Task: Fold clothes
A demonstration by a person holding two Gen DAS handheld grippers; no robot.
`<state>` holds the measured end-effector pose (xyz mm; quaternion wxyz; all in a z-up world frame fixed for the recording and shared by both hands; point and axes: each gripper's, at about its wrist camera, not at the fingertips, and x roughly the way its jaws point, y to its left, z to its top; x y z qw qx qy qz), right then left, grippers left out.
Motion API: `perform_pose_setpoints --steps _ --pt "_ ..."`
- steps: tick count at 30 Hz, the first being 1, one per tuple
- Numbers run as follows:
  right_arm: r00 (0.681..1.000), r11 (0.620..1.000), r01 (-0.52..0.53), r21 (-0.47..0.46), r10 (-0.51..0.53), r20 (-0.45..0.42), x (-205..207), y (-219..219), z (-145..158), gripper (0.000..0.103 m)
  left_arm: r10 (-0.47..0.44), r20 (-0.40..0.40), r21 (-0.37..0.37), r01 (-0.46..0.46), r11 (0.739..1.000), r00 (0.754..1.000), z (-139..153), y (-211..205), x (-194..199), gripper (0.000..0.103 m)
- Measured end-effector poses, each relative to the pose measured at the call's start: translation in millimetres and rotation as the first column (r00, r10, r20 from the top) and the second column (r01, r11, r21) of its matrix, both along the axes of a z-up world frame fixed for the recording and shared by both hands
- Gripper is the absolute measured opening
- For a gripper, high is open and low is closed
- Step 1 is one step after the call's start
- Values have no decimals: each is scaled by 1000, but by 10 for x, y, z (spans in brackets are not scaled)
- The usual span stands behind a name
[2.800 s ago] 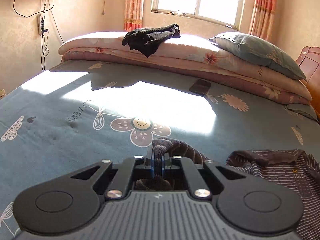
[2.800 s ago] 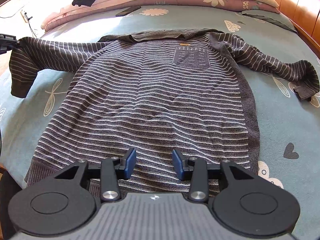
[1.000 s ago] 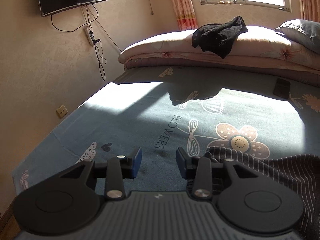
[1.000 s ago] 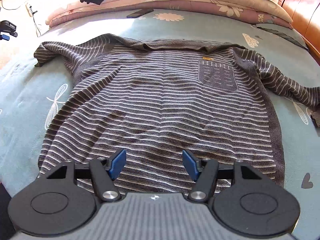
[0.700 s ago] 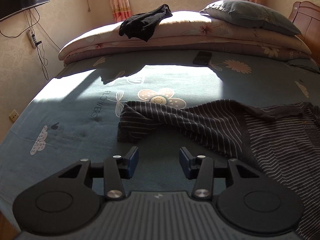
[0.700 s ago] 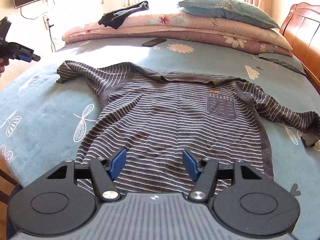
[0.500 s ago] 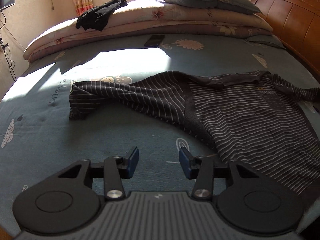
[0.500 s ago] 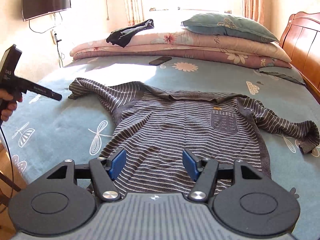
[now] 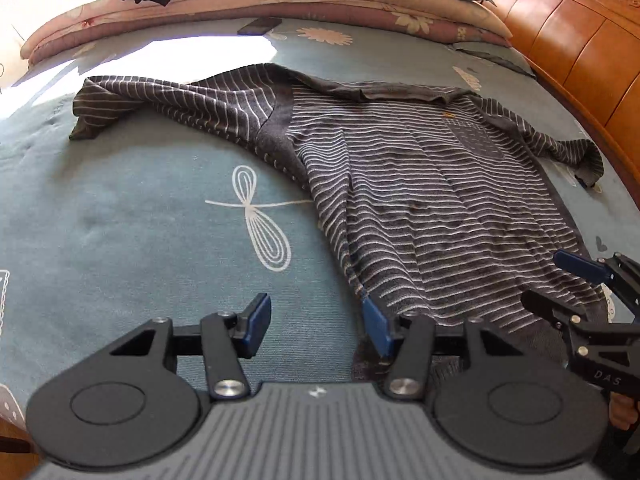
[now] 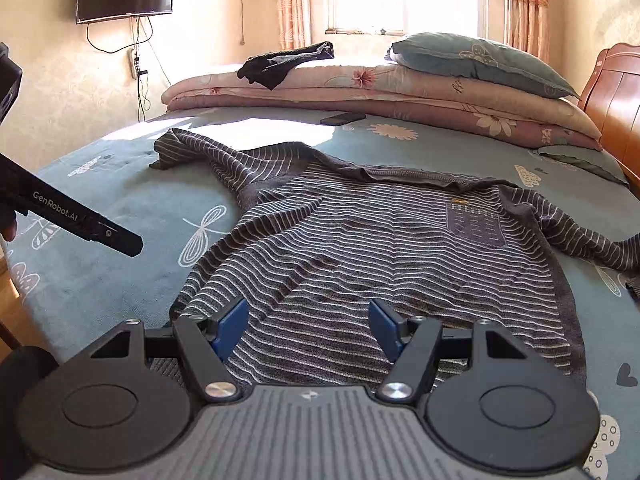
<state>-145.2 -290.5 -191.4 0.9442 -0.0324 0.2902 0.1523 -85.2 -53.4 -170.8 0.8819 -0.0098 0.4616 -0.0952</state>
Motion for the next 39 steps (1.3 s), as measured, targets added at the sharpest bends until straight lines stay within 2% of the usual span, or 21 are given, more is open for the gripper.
perform_pose_setpoints --steps 3,5,7,9,14,17,21,23,27,32,33,34,35,36,37,39 --pt "999 994 18 105 -22 35 -23 -191 -252 71 55 4 11 -56 998 998 -89 -50 -45 49" --pt "999 985 33 170 -36 11 -20 -359 -400 72 89 9 8 -89 996 996 -125 -81 -51 48" --pt "997 988 75 134 -76 4 30 -443 -410 72 123 17 -7 -123 992 992 -152 -107 -46 48" --pt "993 985 102 137 -109 44 15 -531 -353 72 134 16 -21 -134 991 991 -180 -118 -71 48" --pt "997 978 39 207 -51 56 -115 -597 -248 72 161 13 -56 -160 986 987 -249 -145 -136 48" --pt "997 988 -48 149 38 71 -244 -445 -234 72 176 11 -77 -175 982 984 -290 -161 -175 49" --pt "980 983 -183 9 181 85 -465 -156 -278 76 197 8 -104 -195 975 980 -346 -183 -226 49" --pt "961 965 -253 -72 259 96 -586 -2 -320 81 207 6 -118 -205 972 978 -373 -193 -252 50" --pt "916 899 -348 -266 387 108 -788 346 -461 82 205 1 -118 -203 972 979 -400 -128 -351 50" --pt "906 841 -326 -431 409 112 -778 645 -652 80 202 -8 -123 -201 972 979 -421 -67 -432 51" --pt "908 838 -310 -449 401 121 -763 679 -683 72 200 -6 -118 -200 973 980 -424 -67 -439 51" --pt "911 842 -295 -453 390 132 -747 694 -687 47 199 -5 -112 -198 974 980 -427 -66 -447 51" --pt "917 857 -282 -431 372 141 -726 672 -655 31 197 -4 -106 -196 975 980 -430 -66 -454 51" --pt "923 872 -269 -408 355 150 -705 651 -623 5 193 -6 -105 -192 976 981 -435 -78 -455 51" --pt "928 888 -253 -385 335 161 -685 624 -587 4 189 -8 -105 -188 977 982 -440 -91 -457 51" --pt "953 934 -162 -318 232 195 -607 395 -449 4 180 -13 -103 -181 978 984 -449 -115 -461 51"
